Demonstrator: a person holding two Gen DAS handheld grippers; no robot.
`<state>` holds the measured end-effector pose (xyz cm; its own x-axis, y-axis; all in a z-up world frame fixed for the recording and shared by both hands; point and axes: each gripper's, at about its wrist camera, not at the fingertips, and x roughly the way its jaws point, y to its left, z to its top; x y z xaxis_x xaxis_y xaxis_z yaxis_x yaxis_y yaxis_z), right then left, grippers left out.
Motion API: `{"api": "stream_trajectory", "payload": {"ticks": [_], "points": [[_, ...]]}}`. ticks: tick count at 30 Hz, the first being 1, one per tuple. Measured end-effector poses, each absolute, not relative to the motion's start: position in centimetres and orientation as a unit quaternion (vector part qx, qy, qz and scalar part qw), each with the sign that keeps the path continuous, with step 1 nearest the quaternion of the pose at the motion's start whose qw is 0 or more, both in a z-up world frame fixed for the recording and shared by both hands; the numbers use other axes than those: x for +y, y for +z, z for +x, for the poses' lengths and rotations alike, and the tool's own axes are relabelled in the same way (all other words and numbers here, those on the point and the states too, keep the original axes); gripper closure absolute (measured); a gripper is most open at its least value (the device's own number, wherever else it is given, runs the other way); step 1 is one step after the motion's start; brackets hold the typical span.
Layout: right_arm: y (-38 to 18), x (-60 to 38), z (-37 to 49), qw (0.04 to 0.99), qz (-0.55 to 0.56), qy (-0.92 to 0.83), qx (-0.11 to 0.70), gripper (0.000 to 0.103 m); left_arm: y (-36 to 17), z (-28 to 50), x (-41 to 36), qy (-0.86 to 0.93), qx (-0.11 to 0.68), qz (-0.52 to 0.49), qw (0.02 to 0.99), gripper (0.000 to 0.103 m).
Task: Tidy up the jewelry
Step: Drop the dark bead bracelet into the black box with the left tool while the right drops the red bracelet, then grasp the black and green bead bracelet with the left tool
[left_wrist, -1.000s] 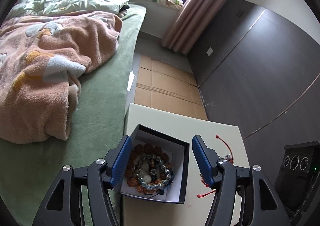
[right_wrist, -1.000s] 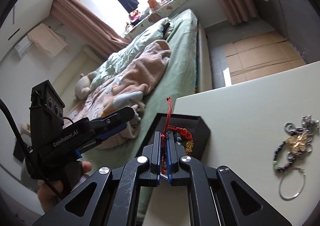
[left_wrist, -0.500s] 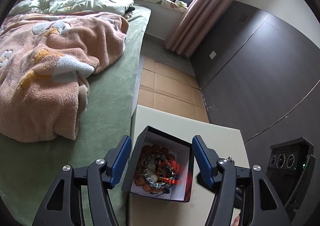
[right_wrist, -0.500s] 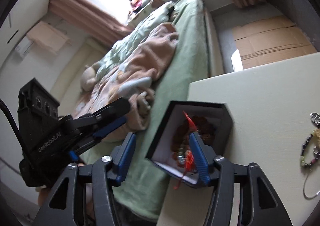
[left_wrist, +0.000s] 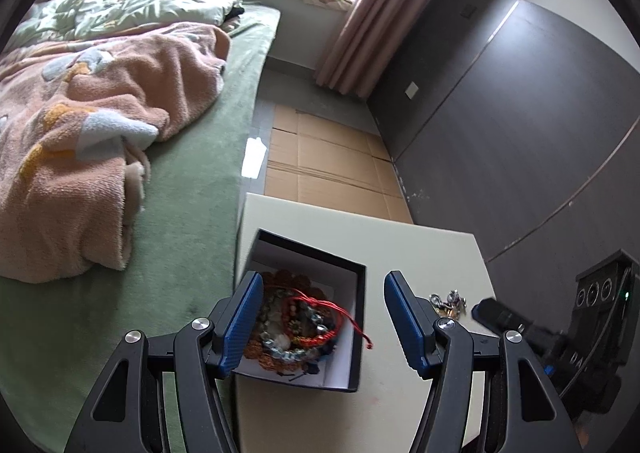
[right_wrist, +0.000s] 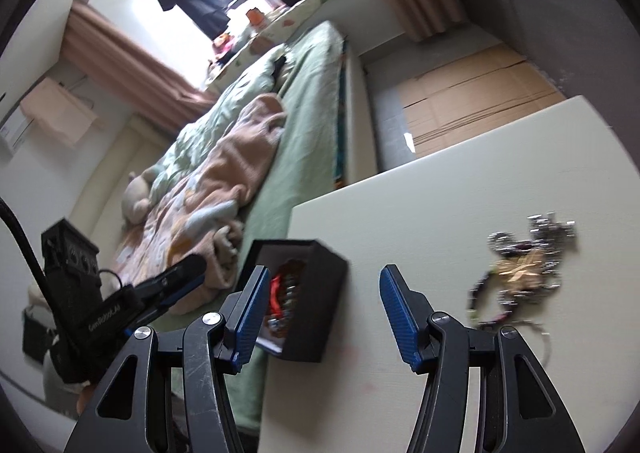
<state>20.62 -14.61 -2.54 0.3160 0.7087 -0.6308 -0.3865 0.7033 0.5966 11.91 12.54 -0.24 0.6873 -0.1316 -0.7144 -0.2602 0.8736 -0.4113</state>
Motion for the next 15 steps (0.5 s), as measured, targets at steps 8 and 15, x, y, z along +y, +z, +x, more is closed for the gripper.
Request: {"api": "stream_trajectory", "payload": {"ticks": [8, 15], "points": [[-2.9, -18.8, 21.3, 0.805, 0.171, 0.291, 0.487, 0.046, -0.5, 12.8, 9.3, 0.015, 0.406, -0.224, 0.886, 0.039], [-4.1, -21.9, 21.6, 0.807, 0.157, 0.244, 0.514, 0.046, -0.9, 13.8, 6.3, -0.002, 0.415, -0.207, 0.886, 0.039]]}}
